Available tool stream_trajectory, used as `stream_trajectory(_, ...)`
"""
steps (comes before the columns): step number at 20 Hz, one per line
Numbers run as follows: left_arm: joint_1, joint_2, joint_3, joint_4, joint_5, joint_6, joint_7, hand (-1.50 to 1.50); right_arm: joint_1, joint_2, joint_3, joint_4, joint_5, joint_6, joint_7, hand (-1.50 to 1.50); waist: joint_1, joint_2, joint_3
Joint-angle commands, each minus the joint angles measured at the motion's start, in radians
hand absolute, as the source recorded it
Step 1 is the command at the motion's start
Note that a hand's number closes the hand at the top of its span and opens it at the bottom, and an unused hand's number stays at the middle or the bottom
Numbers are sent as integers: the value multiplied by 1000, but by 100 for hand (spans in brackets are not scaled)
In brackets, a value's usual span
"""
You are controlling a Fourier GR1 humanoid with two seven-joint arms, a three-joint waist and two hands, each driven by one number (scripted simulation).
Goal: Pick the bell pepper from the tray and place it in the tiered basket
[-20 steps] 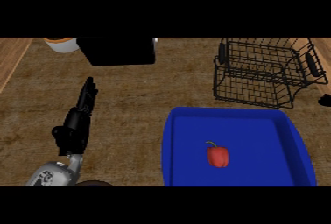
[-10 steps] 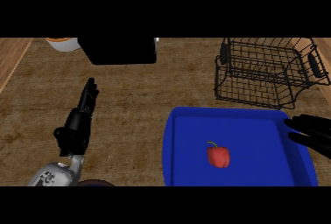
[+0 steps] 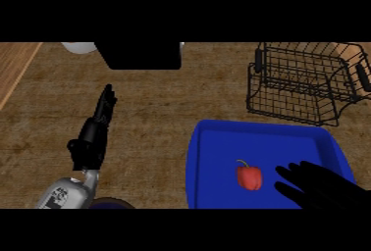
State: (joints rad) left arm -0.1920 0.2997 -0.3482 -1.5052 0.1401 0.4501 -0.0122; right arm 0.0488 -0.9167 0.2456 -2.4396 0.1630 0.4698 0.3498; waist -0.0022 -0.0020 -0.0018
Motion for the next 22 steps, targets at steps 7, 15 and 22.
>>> stream_trajectory(7,-43,-29,19,28,-41,0,38,0,-162,55,232,-52,116,80,355,-150,1,1,0)
stream_trajectory(15,-26,-39,53,32,-29,-51,14,0,-223,136,363,6,260,105,425,-150,2,0,1)
stream_trajectory(22,41,-29,78,-11,-34,-77,-12,0,-178,95,369,80,384,100,317,-150,0,0,2)
